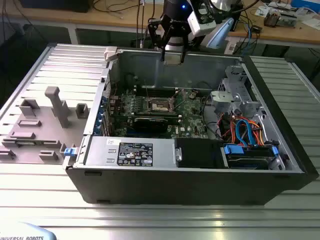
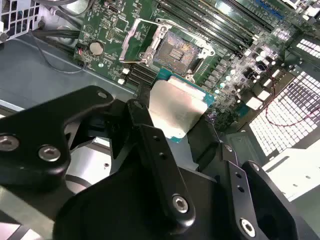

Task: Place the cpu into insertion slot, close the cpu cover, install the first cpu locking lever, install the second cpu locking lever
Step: 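Place the cpu into insertion slot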

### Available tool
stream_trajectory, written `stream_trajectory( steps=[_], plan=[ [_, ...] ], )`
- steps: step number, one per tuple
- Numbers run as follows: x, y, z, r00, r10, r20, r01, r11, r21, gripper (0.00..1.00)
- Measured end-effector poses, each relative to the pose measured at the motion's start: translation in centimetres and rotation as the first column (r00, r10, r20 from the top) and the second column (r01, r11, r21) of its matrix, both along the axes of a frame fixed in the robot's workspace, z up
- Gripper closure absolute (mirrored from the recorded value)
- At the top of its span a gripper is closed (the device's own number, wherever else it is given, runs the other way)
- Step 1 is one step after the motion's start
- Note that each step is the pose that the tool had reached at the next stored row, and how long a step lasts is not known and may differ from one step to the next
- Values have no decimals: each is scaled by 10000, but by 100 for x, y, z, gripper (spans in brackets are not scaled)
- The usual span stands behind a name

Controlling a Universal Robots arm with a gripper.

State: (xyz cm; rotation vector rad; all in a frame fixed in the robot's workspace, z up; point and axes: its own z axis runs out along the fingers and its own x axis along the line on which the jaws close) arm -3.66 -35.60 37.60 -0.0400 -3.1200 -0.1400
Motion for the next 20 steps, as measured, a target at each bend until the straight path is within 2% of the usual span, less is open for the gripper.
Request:
stream_trajectory(
  steps=[6, 11, 20],
  plan=[
    [0, -1, 0, 10000, -25, 0, 25, 10000, -1, 46],
    [0, -1, -3, 9989, -472, -2, 472, 9989, -1, 46],
    [0, -9, -4, 9989, -479, 0, 479, 9989, 0, 46]
  ],
)
